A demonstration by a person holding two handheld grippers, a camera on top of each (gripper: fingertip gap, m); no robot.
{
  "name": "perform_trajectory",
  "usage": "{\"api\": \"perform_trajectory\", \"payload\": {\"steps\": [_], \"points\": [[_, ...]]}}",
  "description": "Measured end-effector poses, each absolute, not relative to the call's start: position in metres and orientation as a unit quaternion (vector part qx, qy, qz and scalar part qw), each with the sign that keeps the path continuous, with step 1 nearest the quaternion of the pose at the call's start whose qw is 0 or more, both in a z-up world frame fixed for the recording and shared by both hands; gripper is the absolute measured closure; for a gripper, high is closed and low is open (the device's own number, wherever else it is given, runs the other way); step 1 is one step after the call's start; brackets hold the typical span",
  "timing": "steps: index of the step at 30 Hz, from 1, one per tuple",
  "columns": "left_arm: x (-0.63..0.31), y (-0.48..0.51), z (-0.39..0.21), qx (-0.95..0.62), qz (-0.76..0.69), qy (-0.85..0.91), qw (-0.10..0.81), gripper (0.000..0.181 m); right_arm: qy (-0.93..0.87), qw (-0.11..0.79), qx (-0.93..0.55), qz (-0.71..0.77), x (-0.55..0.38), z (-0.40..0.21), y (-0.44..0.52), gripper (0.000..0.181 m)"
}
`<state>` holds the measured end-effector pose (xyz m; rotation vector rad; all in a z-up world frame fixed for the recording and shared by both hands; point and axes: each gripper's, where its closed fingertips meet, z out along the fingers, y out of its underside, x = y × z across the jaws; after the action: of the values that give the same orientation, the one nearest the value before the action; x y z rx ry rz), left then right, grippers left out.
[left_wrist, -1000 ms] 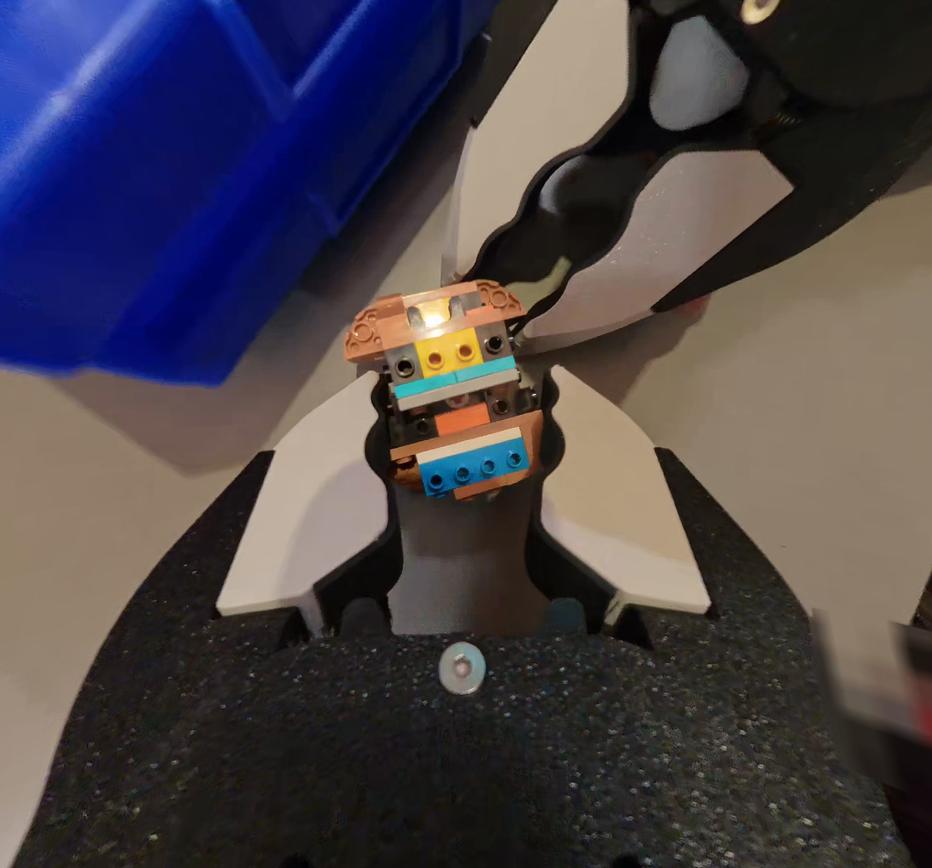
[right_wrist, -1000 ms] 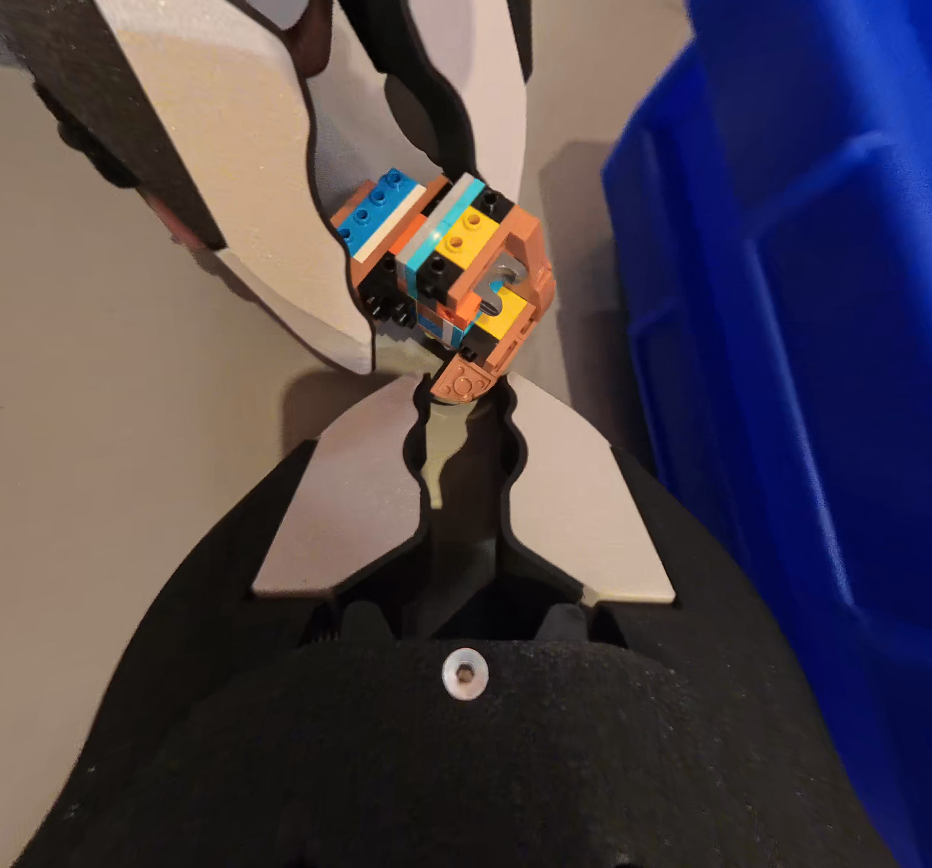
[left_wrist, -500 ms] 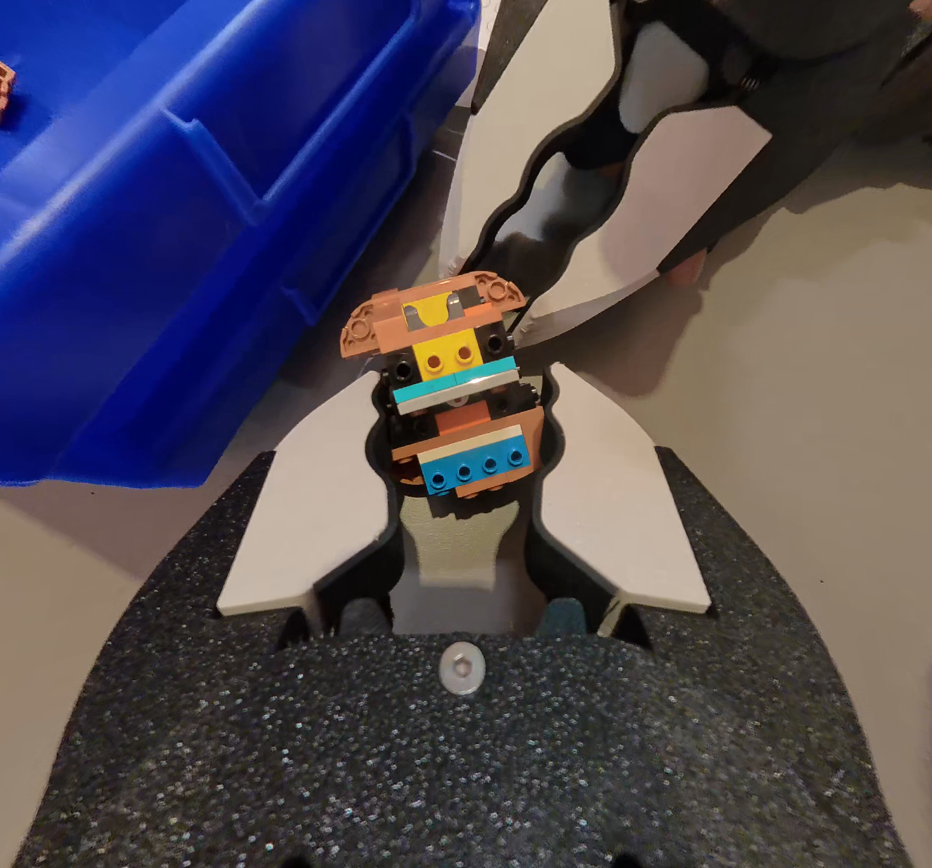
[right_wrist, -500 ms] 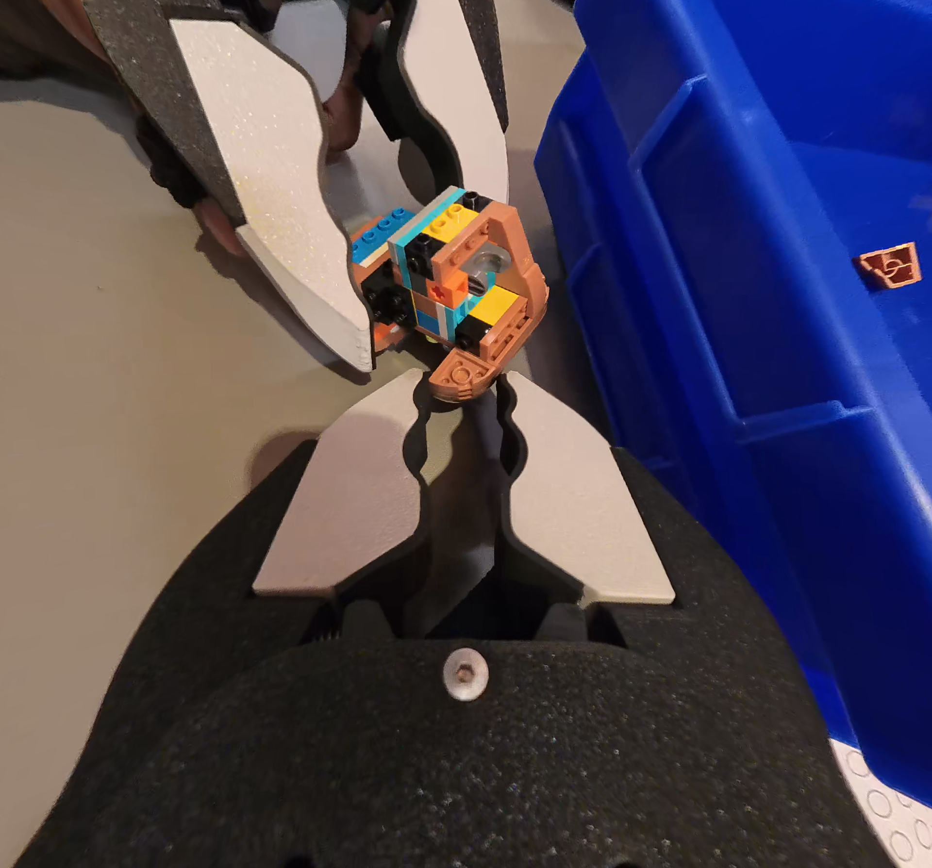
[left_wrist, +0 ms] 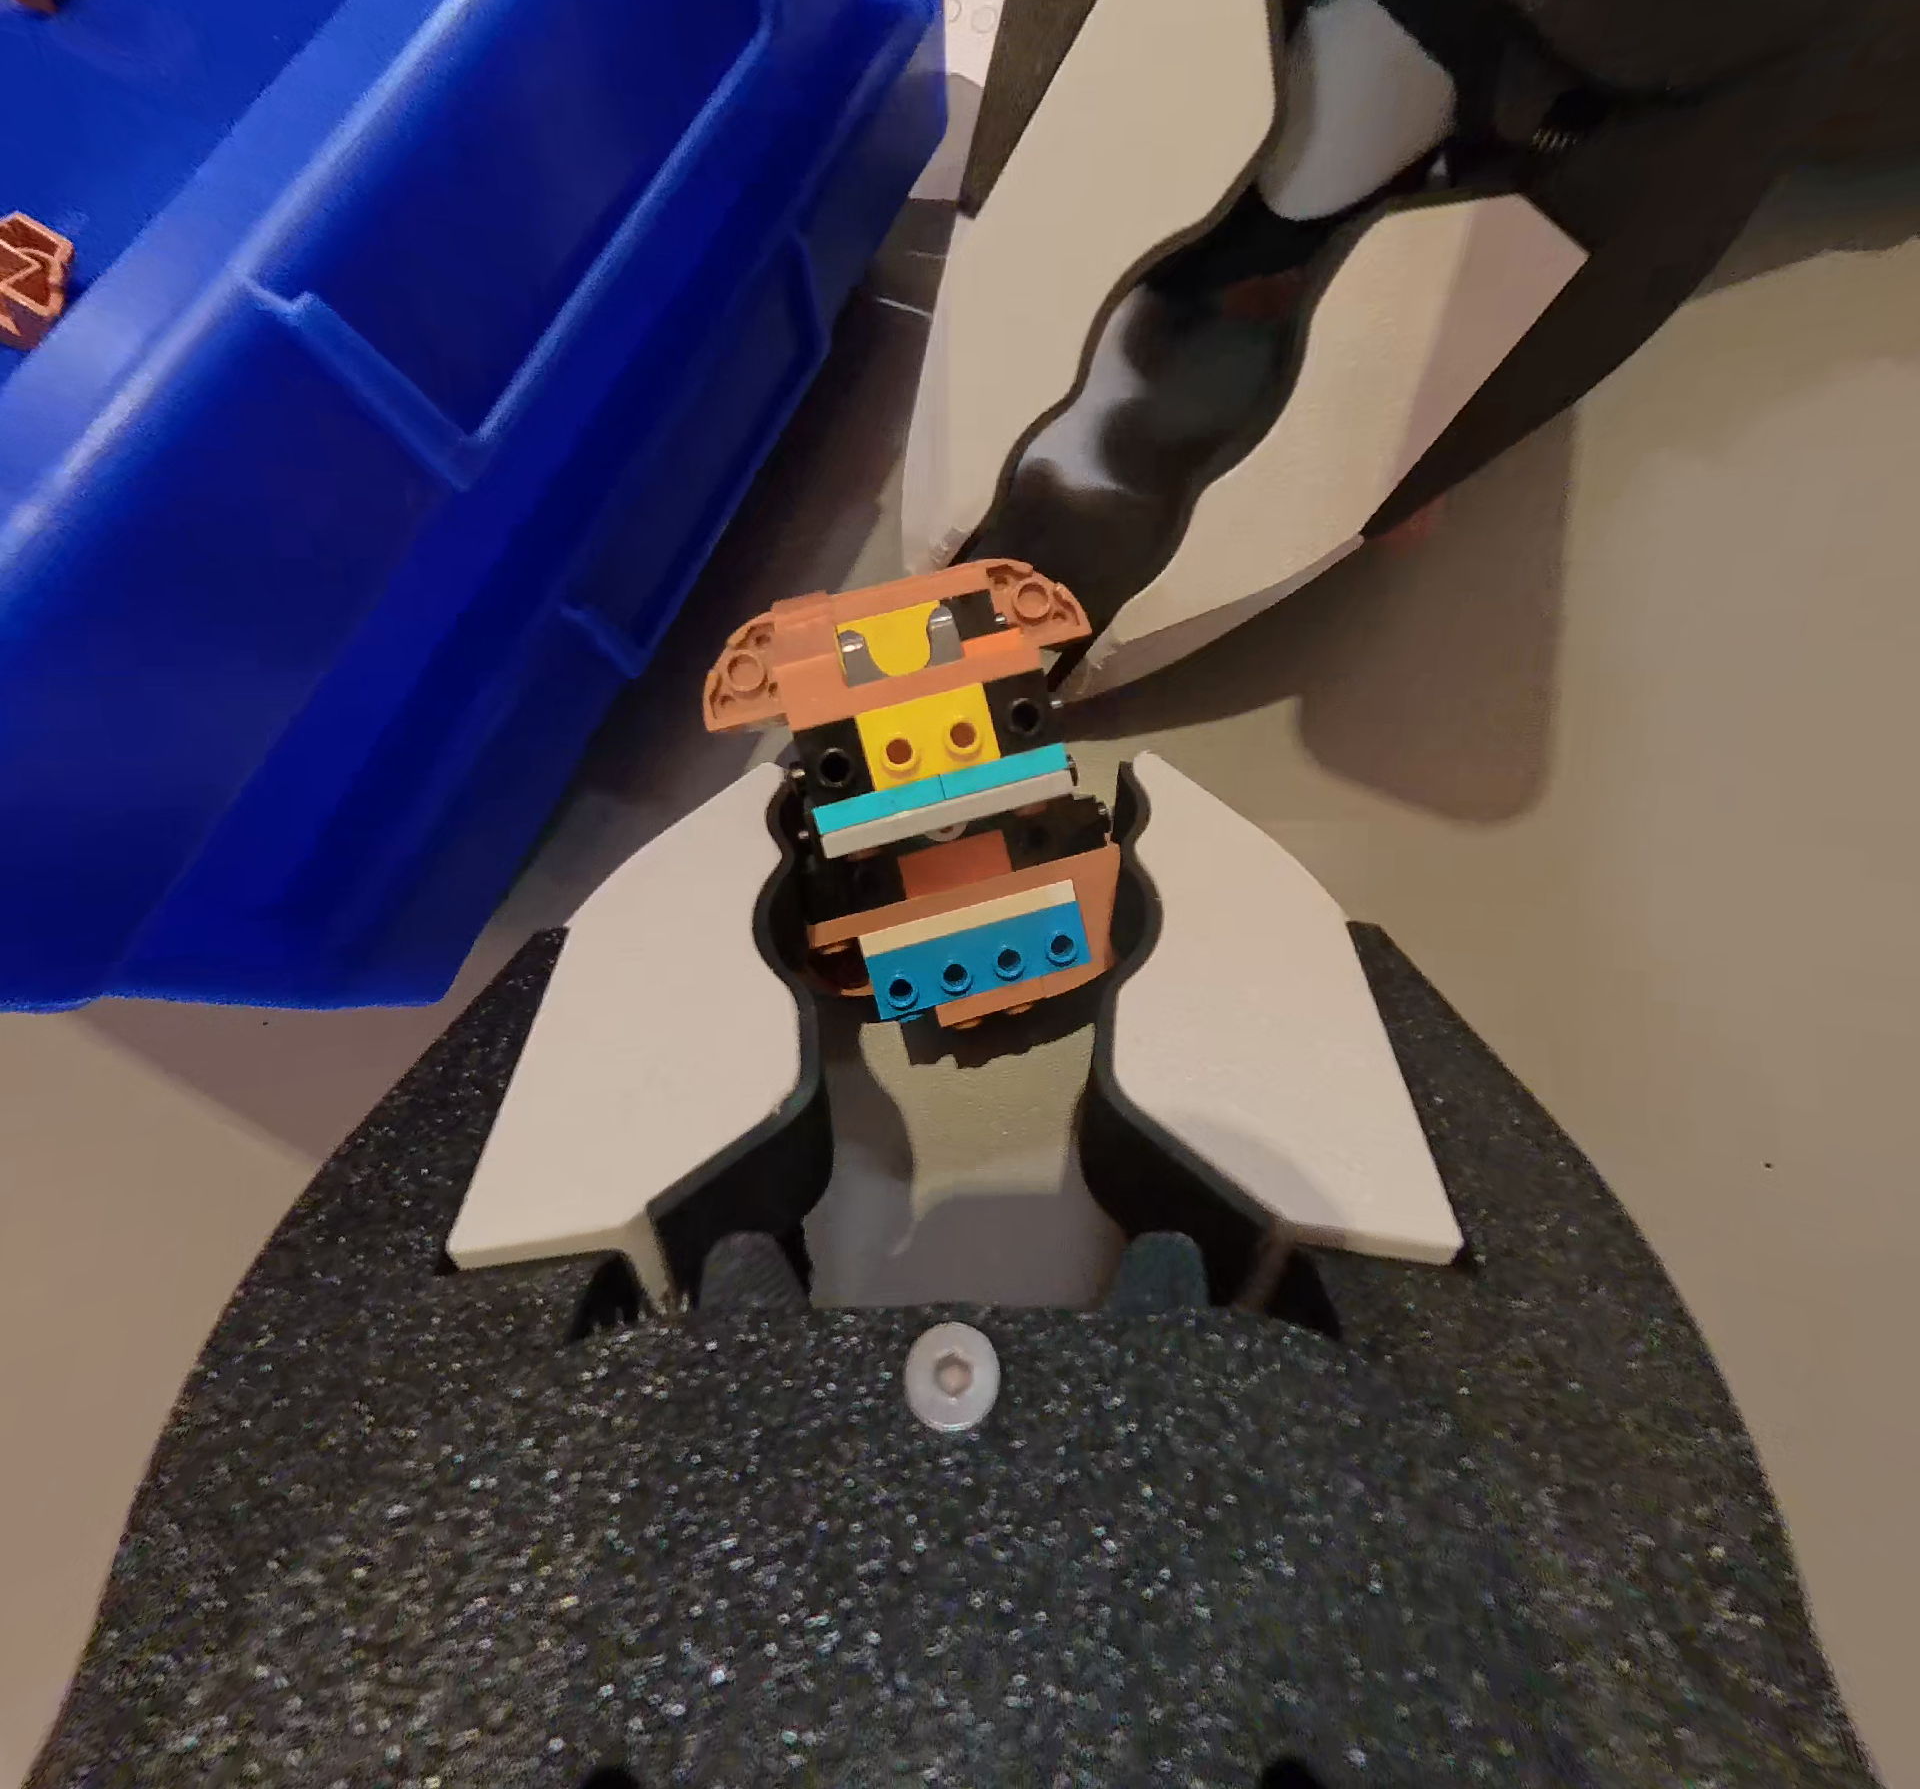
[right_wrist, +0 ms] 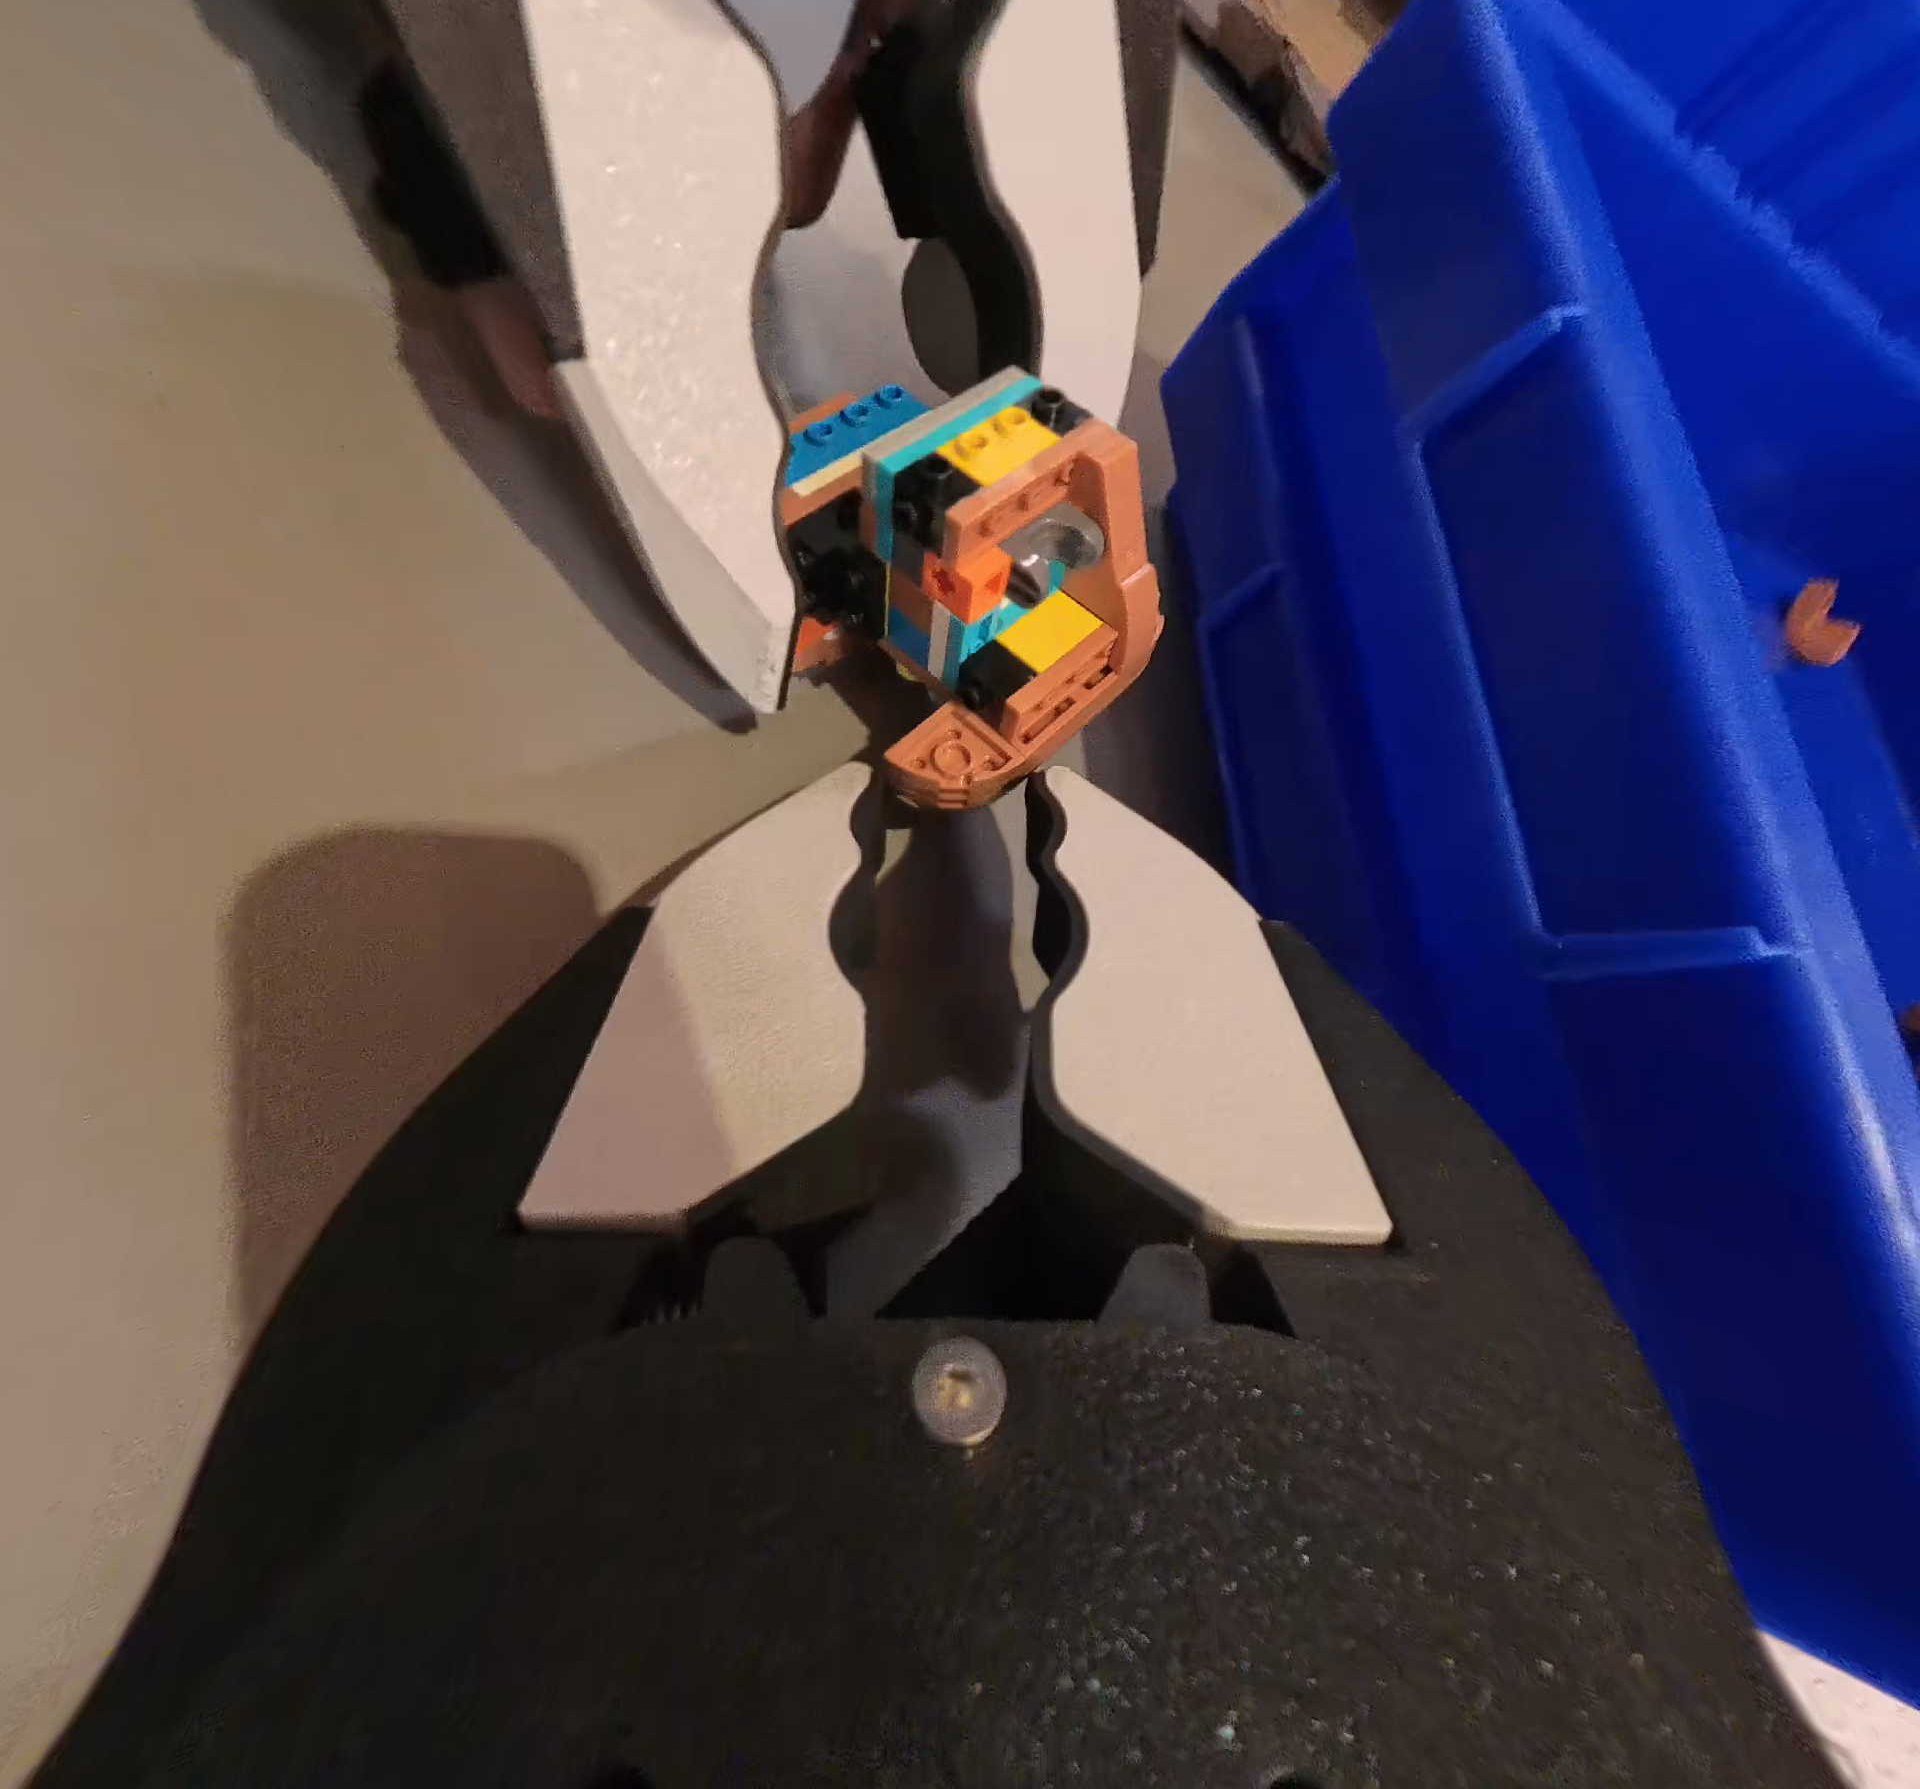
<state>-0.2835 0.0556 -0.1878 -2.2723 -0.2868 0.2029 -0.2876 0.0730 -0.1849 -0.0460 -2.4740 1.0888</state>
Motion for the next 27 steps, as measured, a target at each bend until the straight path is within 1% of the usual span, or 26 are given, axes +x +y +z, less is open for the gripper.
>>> {"api": "perform_trajectory", "payload": {"steps": [1, 3, 7, 11, 14, 19, 23, 27], "points": [[-0.282, 0.056, -0.188, -0.902, 0.079, -0.112, 0.408, 0.124, -0.891, 0.219, -0.002, 0.397, -0.287, -0.184, 0.074, 0.154], [-0.279, 0.058, -0.188, -0.905, 0.076, -0.103, 0.406, 0.124, -0.883, 0.206, 0.012, 0.422, -0.282, -0.177, 0.073, 0.147], [-0.271, 0.061, -0.188, -0.909, 0.067, -0.077, 0.404, 0.124, -0.85, 0.185, 0.031, 0.493, -0.271, -0.149, 0.068, 0.142], [-0.251, 0.069, -0.188, -0.913, 0.049, -0.023, 0.405, 0.124, -0.853, 0.191, 0.067, 0.481, -0.263, -0.155, 0.062, 0.132], [-0.244, 0.07, -0.188, -0.913, 0.051, 0.008, 0.406, 0.124, -0.857, 0.163, 0.08, 0.483, -0.253, -0.157, 0.06, 0.14], [-0.247, 0.073, -0.186, -0.905, 0.029, -0.017, 0.425, 0.123, -0.866, 0.116, 0.036, 0.484, -0.256, -0.159, 0.063, 0.143], [-0.256, 0.071, -0.175, -0.885, 0.017, -0.053, 0.463, 0.109, -0.843, 0.071, -0.03, 0.532, -0.263, -0.148, 0.063, 0.143], [-0.267, 0.068, -0.167, -0.866, -0.001, -0.1, 0.489, 0.101, -0.821, 0.049, -0.067, 0.565, -0.267, -0.138, 0.061, 0.144]]}}
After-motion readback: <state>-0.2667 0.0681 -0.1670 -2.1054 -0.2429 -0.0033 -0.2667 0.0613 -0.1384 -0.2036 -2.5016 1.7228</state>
